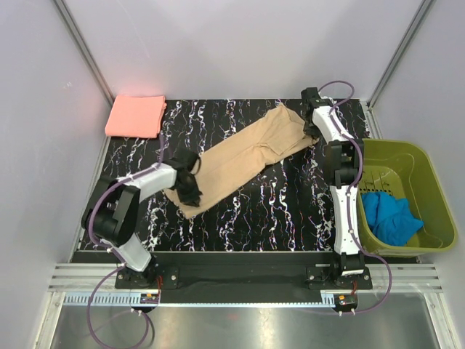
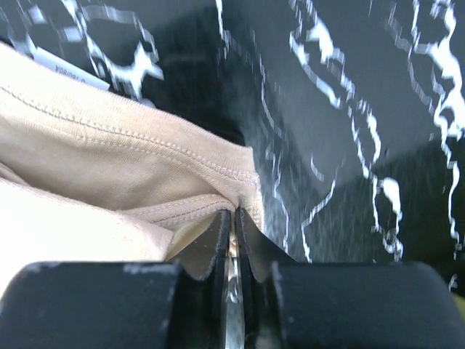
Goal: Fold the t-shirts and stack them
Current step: Fold the tshirt
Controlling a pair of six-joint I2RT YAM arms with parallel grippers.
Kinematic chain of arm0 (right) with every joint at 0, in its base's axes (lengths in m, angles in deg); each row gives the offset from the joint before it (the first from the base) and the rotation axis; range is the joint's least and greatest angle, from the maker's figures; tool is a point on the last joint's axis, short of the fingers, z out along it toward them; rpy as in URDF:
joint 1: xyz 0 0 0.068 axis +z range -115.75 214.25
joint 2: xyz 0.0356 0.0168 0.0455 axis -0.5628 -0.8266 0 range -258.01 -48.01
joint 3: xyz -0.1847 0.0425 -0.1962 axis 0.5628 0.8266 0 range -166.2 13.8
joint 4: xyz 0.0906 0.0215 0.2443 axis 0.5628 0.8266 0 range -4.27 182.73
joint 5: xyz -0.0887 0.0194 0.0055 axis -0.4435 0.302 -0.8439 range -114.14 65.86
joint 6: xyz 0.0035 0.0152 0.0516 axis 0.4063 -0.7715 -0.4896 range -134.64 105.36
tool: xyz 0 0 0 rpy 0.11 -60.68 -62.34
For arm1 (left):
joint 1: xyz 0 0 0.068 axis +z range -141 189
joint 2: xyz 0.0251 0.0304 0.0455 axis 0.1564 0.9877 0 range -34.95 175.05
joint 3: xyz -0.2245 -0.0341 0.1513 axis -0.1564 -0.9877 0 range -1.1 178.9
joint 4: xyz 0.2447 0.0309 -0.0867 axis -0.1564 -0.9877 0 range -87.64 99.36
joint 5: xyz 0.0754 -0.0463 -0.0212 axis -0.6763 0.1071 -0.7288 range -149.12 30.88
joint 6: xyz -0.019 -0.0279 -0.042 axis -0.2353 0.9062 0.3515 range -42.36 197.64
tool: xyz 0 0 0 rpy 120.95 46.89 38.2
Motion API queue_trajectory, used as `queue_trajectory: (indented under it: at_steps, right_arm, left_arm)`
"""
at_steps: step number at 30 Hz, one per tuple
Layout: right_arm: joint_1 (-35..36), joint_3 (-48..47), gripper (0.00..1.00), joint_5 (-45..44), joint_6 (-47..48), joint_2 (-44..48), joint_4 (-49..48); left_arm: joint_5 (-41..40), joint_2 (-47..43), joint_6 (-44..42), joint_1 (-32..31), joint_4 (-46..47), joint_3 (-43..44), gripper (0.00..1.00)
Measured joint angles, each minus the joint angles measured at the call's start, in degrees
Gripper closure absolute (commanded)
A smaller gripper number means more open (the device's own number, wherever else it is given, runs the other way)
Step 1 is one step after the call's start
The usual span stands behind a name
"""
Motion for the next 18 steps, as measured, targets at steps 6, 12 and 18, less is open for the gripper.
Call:
queue_trajectory:
  at_steps: [6, 12, 18]
  right_arm:
    - [-0.4, -5.5, 0.69, 0.7, 2.2, -1.8, -1.0]
    - [-0.4, -7.5, 0.43, 2.5, 3.3, 0.2, 1.2]
    - [-0.3, -1.8, 0.34, 12.7, -1.2, 9.0, 4.5]
  left_arm:
    - [3.3, -1.3, 1.2, -12.6, -4.2, 0.0, 0.64]
    - [-0.4, -11.3, -1.5, -11.0, -13.0, 6.6, 0.4]
    - [-2.3, -15.5, -5.6, -5.4, -11.9, 13.2, 0.31]
